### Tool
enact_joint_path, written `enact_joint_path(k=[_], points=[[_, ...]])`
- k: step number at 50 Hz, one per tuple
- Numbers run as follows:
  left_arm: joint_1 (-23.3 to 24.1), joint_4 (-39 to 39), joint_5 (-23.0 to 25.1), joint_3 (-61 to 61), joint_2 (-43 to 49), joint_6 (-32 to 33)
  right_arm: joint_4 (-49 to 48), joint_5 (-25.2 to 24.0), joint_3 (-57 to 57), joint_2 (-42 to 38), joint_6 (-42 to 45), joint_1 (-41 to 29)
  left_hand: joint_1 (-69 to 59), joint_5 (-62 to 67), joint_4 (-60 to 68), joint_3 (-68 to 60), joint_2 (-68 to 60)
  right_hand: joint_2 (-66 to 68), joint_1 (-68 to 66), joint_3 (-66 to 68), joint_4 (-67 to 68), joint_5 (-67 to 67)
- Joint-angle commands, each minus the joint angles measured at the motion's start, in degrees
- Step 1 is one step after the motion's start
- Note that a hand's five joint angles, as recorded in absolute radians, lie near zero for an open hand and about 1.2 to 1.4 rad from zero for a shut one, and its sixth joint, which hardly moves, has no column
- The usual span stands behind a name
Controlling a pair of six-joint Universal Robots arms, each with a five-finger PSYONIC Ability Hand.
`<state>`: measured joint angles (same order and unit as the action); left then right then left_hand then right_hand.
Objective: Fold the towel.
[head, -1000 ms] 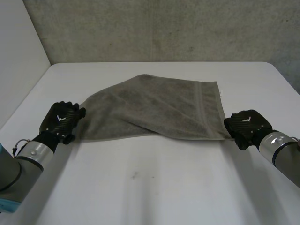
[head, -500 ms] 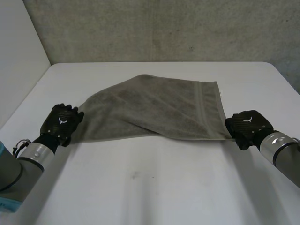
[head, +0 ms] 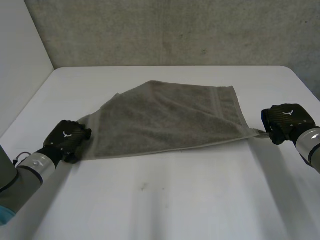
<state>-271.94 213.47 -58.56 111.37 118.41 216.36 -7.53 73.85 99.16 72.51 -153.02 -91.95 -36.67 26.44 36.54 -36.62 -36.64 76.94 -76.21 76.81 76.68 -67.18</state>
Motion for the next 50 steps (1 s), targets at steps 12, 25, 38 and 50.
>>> enact_joint_path(k=[12,25,38,50], points=[[0.01,-0.78,-0.15,-3.62,3.05,-1.03,0.06,-0.29,0.07,-0.18,0.09,-0.25,-8.02,8.25,8.14,-8.06,-8.04,3.06,-3.79,3.19,3.32,-2.82],[0.10,-0.52,-0.94,-5.12,1.92,-1.38,0.06,-0.29,0.07,-0.18,0.09,-0.25,-43.33,43.56,43.46,-43.38,-43.36,3.06,-3.79,3.19,3.32,-2.82],[0.10,-1.57,-1.47,1.04,-7.31,-1.64,6.18,-0.46,-3.00,2.71,3.85,0.10,-43.33,43.56,43.46,-43.38,-43.36,3.06,-3.79,3.19,3.32,-2.82],[0.36,-17.63,-1.38,2.90,-36.63,-11.72,30.29,-6.88,-17.77,19.86,8.17,3.45,-43.33,43.56,43.46,-43.38,-43.36,3.06,-3.79,3.19,3.32,-2.82]])
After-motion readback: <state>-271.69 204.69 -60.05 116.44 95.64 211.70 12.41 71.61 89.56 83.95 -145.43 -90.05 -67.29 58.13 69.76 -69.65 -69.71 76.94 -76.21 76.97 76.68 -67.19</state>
